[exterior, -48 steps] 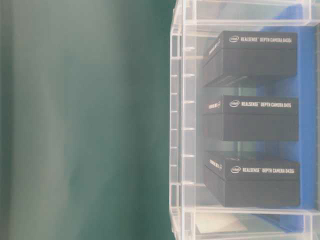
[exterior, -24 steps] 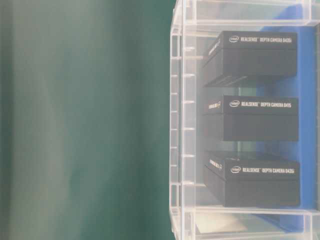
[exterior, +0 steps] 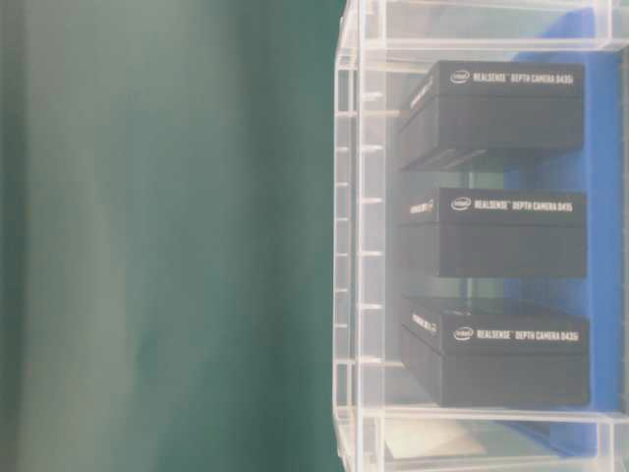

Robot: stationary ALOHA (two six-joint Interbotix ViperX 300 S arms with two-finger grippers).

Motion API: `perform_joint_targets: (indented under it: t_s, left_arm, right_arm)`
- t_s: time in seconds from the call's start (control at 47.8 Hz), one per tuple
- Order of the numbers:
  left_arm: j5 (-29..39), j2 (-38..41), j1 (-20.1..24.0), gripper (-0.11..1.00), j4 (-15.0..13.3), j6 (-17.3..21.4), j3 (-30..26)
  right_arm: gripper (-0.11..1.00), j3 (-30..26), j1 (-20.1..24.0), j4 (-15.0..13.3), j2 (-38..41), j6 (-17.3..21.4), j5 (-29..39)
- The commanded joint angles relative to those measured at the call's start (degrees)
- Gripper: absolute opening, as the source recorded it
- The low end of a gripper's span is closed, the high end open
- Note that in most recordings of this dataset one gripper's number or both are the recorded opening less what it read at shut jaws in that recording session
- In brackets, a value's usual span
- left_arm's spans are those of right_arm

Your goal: Take the box out of the case with both arms.

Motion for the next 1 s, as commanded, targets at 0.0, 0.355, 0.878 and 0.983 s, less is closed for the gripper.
perform_joint_targets:
  t_s: [0.0,0.355,0.878,0.983]
  left_arm:
    - [8.79,2.11,-0.44,0.00,-0.09,-0.97,-2.55]
    - [23.73,5.63,-1.93,0.00,0.00,-5.27,-3.78]
    - [25.84,5.98,-1.93,0.00,0.35,-70.40,-3.78]
    - [28.83,6.15,-1.93,0.00,0.79,-87.98,-3.78]
  right_arm:
    - [0.00,-2.37,-0.09,0.18,1.85,1.14,9.14]
    - [0.00,-3.34,-0.09,-0.18,7.03,1.85,24.35]
    - [0.00,-3.43,-0.09,-0.88,8.70,63.46,27.25]
    - [0.00,-3.43,-0.18,-1.76,9.14,76.99,27.69]
